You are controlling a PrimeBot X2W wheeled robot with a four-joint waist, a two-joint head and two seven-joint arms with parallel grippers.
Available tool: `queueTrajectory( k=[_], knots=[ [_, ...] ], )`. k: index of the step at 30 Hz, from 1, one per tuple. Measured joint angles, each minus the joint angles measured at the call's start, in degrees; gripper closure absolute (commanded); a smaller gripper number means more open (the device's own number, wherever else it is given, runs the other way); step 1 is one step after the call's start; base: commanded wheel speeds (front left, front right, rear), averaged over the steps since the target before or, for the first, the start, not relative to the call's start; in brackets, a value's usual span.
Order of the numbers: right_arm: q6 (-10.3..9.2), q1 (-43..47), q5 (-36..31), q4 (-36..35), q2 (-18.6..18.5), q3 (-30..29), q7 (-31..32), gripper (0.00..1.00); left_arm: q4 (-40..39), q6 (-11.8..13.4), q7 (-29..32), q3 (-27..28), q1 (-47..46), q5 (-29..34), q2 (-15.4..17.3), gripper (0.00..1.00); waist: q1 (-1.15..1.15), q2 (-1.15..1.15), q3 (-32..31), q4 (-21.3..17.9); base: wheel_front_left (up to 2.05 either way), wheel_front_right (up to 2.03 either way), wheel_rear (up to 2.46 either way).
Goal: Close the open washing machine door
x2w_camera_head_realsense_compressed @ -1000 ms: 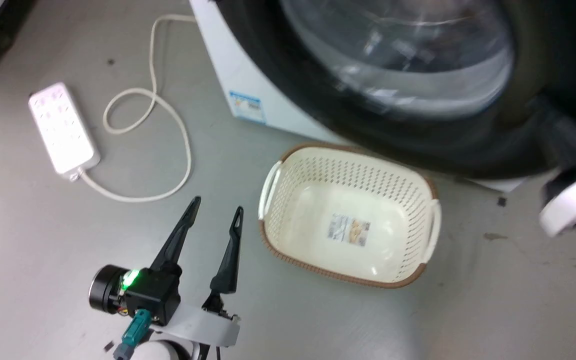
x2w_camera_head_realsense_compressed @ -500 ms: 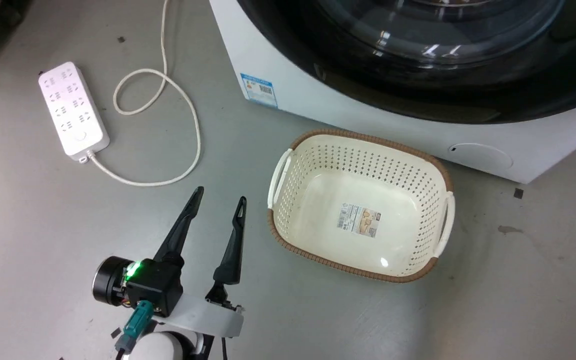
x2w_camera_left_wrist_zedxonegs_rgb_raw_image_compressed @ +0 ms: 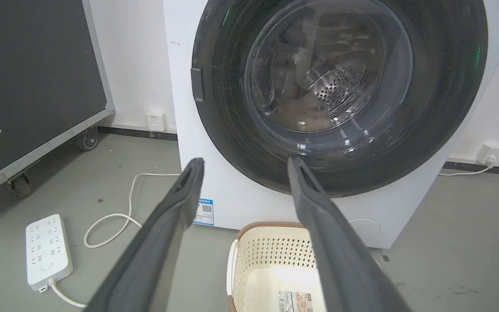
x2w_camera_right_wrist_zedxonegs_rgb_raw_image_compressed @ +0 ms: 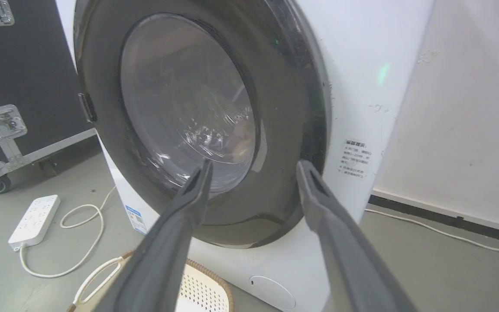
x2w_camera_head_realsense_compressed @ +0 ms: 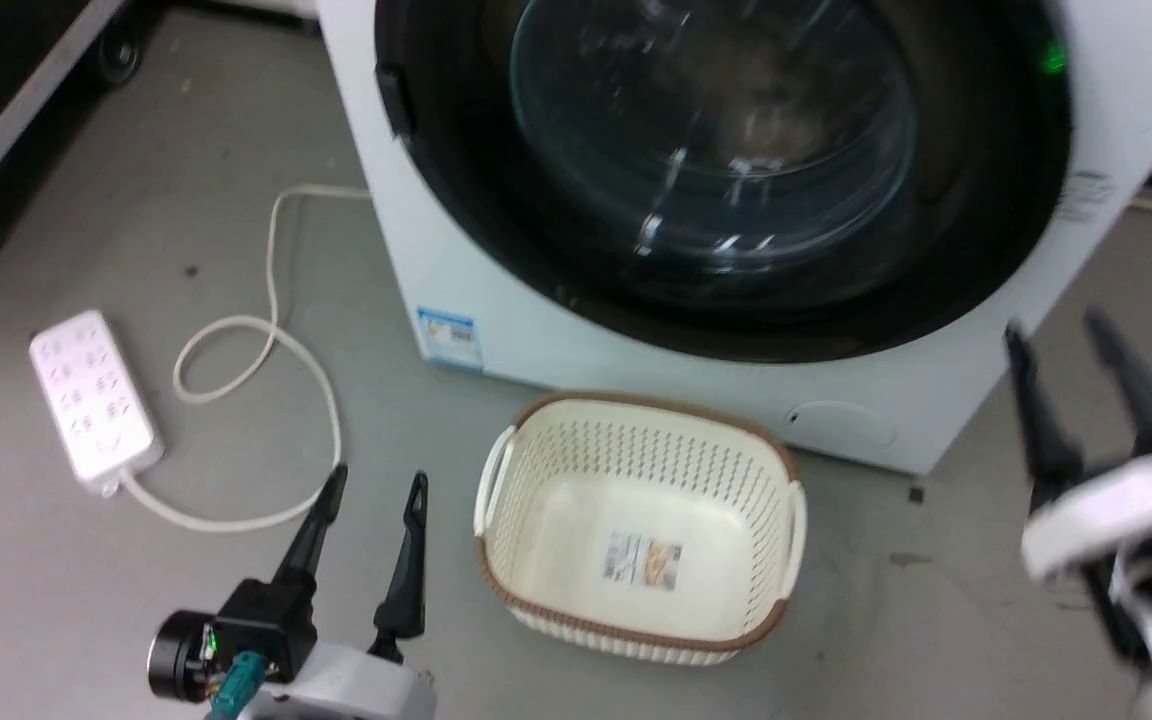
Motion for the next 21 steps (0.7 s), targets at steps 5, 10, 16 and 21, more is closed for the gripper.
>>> queueTrajectory(
  k=[5,10,16,21],
  knots=[
    [0.0,13.3,-6.1,-8.4,5.9,-4.1,-1.1,0.0,1.3,-0.4,0.0,0.4,1.6,-0.1,0.1,0.0,-0.01,0.0,-3.7,-2.8,0.0,0.0,0.0],
    [0.0,22.6,-10.5,-14.0,12.9,-7.5,-1.4,0.0,2.1,-0.7,0.0,0.8,2.0,-0.2,0.4,0.0,0.0,0.0,-5.7,-5.4,0.0,0.0,0.0],
    [0.0,26.1,-12.4,-14.7,14.5,-7.5,-1.5,0.0,2.4,-0.8,0.0,0.5,2.9,0.5,0.4,0.0,0.01,0.0,-6.5,-7.2,0.0,0.0,0.0],
    [0.01,26.0,-12.4,-14.9,14.5,-7.3,-1.5,1.0,2.5,-0.7,0.1,0.4,2.9,0.5,0.3,1.0,0.01,0.0,-6.6,-7.4,0.0,0.0,0.0]
  ],
)
